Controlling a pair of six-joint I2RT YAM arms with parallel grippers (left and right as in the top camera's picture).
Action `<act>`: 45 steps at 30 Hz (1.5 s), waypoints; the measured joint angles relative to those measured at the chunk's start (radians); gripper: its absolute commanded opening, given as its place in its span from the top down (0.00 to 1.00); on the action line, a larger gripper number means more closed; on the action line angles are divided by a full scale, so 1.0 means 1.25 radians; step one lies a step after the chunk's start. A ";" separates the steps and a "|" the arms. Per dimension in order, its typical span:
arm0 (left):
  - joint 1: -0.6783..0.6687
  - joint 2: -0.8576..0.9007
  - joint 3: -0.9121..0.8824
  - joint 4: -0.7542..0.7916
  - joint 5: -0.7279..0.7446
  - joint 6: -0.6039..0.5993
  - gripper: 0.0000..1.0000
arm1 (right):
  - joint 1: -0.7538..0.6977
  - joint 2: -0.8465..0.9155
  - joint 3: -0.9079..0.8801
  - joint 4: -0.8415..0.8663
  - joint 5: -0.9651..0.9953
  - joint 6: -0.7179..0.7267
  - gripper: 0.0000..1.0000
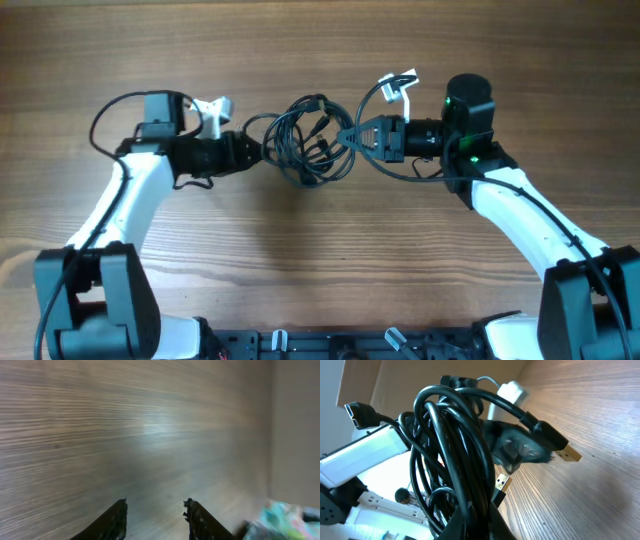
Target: Untangle cables
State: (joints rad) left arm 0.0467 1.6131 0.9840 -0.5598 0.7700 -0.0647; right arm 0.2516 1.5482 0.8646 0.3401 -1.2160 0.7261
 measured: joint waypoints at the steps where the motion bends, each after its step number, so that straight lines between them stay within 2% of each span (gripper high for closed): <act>1: 0.017 0.000 0.000 -0.013 0.060 0.039 0.52 | -0.002 0.000 0.000 -0.005 0.000 0.004 0.96; 4: 0.032 0.000 0.000 -0.044 0.207 0.146 0.37 | -0.002 0.000 0.000 -0.027 -0.005 0.014 0.96; 8: 0.034 0.000 0.000 -0.071 0.291 0.238 0.34 | -0.002 0.000 0.000 -0.076 -0.006 0.025 0.96; 10: 0.054 0.000 0.000 -0.118 0.335 0.321 0.42 | -0.005 0.000 0.000 -0.096 -0.007 0.027 0.96; 12: 0.084 0.000 0.000 -0.171 0.378 0.398 0.56 | -0.023 0.000 0.000 -0.100 -0.009 0.027 0.96; 14: 0.109 0.000 0.000 -0.190 0.404 0.439 0.64 | -0.046 0.002 0.000 -0.117 -0.009 0.023 0.96; 15: 0.124 0.000 0.000 -0.195 0.418 0.461 0.62 | -0.057 0.005 0.000 -0.146 -0.007 0.009 0.96; 16: 0.132 0.000 0.000 -0.198 0.428 0.471 0.49 | -0.060 0.005 0.001 -0.186 0.001 -0.009 0.96; 18: 0.136 0.000 0.000 -0.198 0.434 0.485 0.39 | -0.060 0.006 0.001 -0.229 0.011 -0.033 0.96; 23: 0.136 0.000 0.000 -0.202 0.445 0.489 0.30 | -0.059 0.009 0.001 -0.275 0.022 -0.061 0.96; 27: 0.115 0.000 0.000 -0.197 0.445 0.491 0.31 | -0.037 0.009 0.001 -0.291 0.025 -0.062 0.96; 28: 0.104 0.000 0.000 -0.195 0.445 0.491 0.34 | -0.027 0.009 0.001 -0.291 0.025 -0.062 0.96; 30: 0.095 0.000 0.000 -0.193 0.444 0.491 0.49 | -0.010 0.009 0.001 -0.291 0.025 -0.062 0.96; 31: 0.095 0.000 0.000 -0.192 0.444 0.495 0.81 | -0.003 0.009 0.001 -0.291 0.025 -0.062 0.96; 32: 0.095 0.000 0.000 -0.193 0.445 0.490 0.96 | 0.003 0.009 0.001 -0.291 0.025 -0.062 0.96; 37: 0.094 0.000 0.000 -0.183 0.438 0.497 0.96 | 0.018 0.009 0.001 -0.330 0.060 -0.108 0.96; 40: 0.094 0.000 0.000 -0.175 0.423 0.497 0.96 | 0.019 0.009 0.003 -0.443 0.211 -0.178 0.96; 45: 0.094 0.000 -0.002 -0.168 0.392 0.478 0.96 | 0.028 0.010 0.004 -0.519 0.527 -0.241 0.96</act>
State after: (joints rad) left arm 0.1646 1.6135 0.9821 -0.7696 1.2606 0.5331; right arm 0.2863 1.5604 0.8692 -0.3088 -0.5571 0.4244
